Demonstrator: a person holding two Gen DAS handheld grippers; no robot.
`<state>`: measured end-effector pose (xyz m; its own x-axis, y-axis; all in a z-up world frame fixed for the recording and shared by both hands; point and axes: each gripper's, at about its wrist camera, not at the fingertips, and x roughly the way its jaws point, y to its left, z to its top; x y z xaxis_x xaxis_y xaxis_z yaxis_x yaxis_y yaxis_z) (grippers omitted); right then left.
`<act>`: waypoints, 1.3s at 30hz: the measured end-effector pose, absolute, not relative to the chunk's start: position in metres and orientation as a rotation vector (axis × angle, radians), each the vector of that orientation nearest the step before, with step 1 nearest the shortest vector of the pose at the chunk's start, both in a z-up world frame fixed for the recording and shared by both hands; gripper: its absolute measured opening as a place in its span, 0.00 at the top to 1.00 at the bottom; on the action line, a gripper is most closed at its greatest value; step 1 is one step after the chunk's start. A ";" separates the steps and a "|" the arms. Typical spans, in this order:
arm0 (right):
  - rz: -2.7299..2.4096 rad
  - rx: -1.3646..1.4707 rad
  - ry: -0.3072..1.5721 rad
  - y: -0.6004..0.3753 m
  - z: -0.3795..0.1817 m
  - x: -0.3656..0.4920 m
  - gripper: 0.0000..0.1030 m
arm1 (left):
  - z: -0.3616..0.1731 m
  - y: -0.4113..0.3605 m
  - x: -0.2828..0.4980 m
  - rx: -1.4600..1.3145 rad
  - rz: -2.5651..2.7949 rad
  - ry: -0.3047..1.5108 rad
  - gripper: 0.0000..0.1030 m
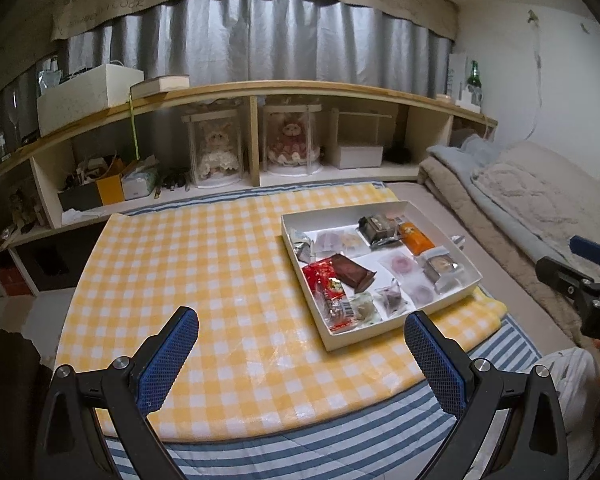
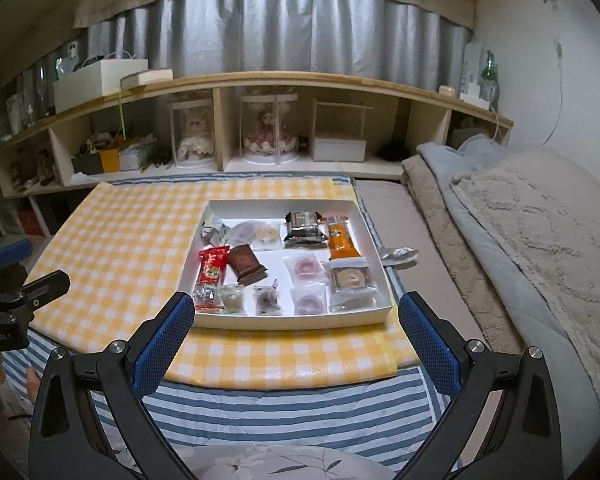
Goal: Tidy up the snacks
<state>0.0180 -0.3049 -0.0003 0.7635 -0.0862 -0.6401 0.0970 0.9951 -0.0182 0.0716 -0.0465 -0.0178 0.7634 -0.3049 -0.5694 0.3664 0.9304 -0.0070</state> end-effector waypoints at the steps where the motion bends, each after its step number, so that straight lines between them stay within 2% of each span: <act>1: -0.099 0.016 0.688 -0.305 0.000 0.017 0.00 | -0.019 -0.046 0.071 0.106 -0.369 0.598 0.00; 39: -0.116 0.013 0.683 -0.302 -0.008 0.008 0.00 | -0.025 -0.059 0.062 0.086 -0.344 0.579 0.00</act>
<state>0.0082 -0.3024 -0.0076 0.7698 -0.1025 -0.6300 0.1109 0.9935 -0.0261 0.0616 -0.0592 -0.0250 0.7819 -0.2939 -0.5497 0.3416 0.9397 -0.0164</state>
